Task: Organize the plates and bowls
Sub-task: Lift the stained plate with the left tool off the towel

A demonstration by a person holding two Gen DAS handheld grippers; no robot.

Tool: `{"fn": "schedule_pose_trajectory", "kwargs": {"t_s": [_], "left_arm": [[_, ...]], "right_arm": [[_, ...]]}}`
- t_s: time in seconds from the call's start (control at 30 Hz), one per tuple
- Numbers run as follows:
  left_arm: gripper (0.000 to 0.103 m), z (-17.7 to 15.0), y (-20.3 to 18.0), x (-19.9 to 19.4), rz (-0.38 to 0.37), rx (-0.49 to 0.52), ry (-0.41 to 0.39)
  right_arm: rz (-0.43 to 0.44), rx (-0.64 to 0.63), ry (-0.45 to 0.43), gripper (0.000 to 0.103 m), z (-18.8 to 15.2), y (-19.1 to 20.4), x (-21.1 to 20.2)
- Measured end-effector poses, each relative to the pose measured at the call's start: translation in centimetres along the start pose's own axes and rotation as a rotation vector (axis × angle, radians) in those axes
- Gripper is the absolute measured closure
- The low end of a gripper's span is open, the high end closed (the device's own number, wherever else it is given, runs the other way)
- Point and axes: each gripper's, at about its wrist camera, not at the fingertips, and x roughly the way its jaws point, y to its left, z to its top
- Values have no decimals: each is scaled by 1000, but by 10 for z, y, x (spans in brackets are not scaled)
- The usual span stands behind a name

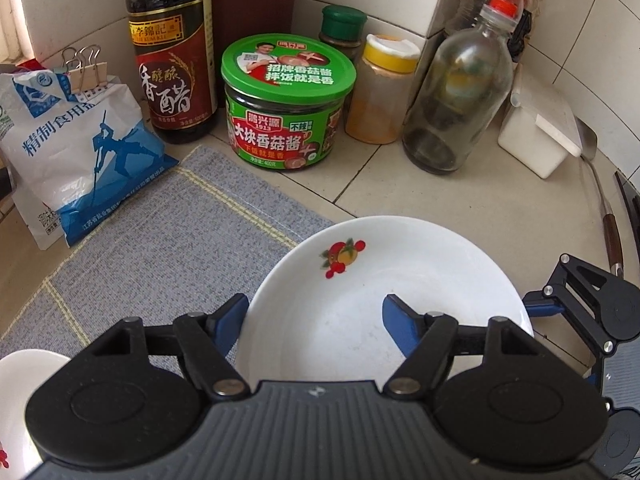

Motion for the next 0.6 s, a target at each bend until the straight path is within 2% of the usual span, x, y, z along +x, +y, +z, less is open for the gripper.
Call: {"fn": "schedule_pose_trajectory", "kwargs": {"t_s": [0.1, 0.17, 0.37, 0.5, 0.6], "left_arm": [[26, -1, -1, -6, 8, -2, -13], [21, -3, -3, -14, 34, 4, -33], [20, -15, -9, -56, 88, -11, -112], [17, -30, -14, -88, 110, -27, -168], [17, -50, -22, -114, 160, -22, -205]], "right_arm": [[-5, 2, -1, 0, -1, 1, -3], [-3, 13, -4, 0, -2, 2, -9], [-6, 28, 4, 0, -8, 13, -24], [22, 36, 13, 0, -14, 26, -33], [51, 14, 6, 0, -15, 42, -42]]}}
